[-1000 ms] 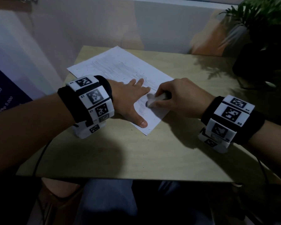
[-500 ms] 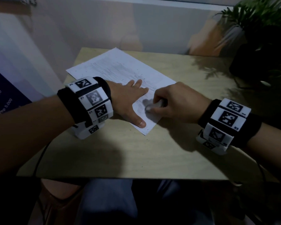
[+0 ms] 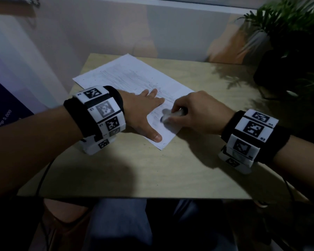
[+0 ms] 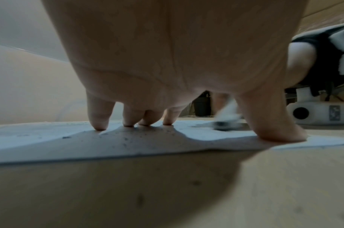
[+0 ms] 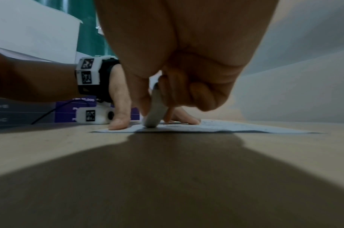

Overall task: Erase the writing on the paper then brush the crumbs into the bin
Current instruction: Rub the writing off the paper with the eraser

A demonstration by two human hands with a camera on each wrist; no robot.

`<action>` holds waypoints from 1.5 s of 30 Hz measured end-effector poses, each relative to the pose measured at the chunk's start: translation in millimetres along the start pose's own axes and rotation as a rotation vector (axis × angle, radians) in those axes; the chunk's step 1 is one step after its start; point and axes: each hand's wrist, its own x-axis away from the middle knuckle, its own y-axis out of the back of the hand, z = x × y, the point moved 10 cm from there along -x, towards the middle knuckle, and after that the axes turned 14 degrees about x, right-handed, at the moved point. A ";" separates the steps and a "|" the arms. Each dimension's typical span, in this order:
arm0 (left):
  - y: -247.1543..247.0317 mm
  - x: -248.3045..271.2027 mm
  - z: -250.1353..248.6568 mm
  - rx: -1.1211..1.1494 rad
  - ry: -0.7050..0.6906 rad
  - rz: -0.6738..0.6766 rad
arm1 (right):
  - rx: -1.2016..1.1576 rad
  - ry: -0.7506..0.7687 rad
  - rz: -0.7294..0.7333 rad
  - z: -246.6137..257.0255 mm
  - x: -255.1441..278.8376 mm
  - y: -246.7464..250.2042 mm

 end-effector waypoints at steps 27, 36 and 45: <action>-3.9 -16.5 5.3 0.062 -0.082 -0.017 | -0.024 0.124 0.040 30.6 -1.5 -5.4; -3.8 -15.7 3.2 0.069 -0.093 -0.021 | -0.006 0.151 0.008 36.8 -3.4 -2.3; -2.5 -12.7 2.6 0.078 -0.085 -0.019 | 0.038 0.112 -0.021 31.1 -5.6 -0.6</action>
